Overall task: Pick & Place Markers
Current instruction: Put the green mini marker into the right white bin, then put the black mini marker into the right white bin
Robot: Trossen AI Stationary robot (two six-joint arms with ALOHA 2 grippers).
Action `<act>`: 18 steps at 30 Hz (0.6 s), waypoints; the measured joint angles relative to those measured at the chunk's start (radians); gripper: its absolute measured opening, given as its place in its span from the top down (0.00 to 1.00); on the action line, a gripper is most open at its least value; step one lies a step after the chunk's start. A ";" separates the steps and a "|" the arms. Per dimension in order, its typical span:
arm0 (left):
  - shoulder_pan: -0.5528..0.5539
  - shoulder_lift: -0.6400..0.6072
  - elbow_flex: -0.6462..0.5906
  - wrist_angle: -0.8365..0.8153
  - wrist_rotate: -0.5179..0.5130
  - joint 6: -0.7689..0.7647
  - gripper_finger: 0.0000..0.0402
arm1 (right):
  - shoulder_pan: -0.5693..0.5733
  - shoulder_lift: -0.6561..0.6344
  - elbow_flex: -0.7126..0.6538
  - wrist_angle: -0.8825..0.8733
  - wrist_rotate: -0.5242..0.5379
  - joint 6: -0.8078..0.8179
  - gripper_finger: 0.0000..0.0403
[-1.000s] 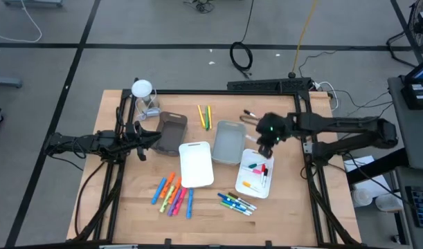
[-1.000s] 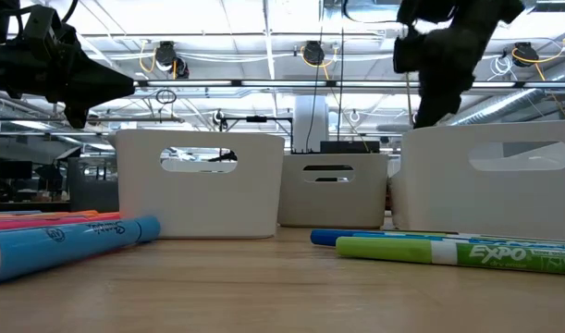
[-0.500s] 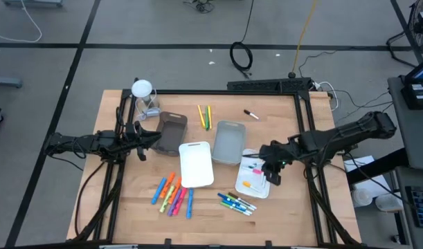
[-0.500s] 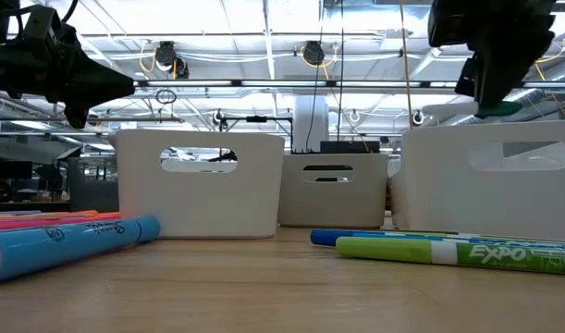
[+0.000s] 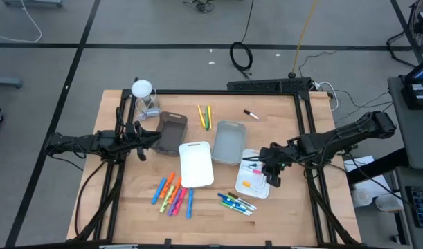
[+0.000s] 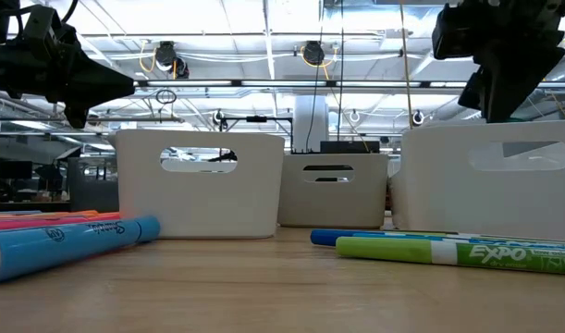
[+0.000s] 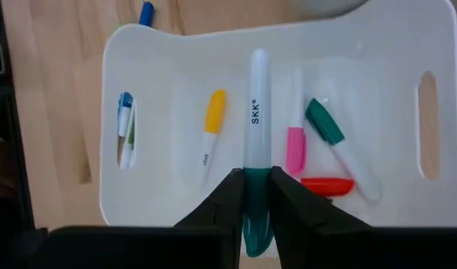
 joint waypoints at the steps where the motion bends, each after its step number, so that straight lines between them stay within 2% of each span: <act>1: 0.000 0.000 0.000 0.000 0.000 0.000 0.80 | 0.000 0.000 0.000 0.007 0.000 0.000 0.88; 10: 0.000 0.000 0.000 0.000 0.000 0.000 0.80 | 0.000 0.000 -0.001 0.024 0.009 -0.020 0.75; 18: 0.000 0.000 0.000 0.000 0.000 0.000 0.80 | -0.031 -0.001 -0.001 0.099 0.163 -0.169 0.71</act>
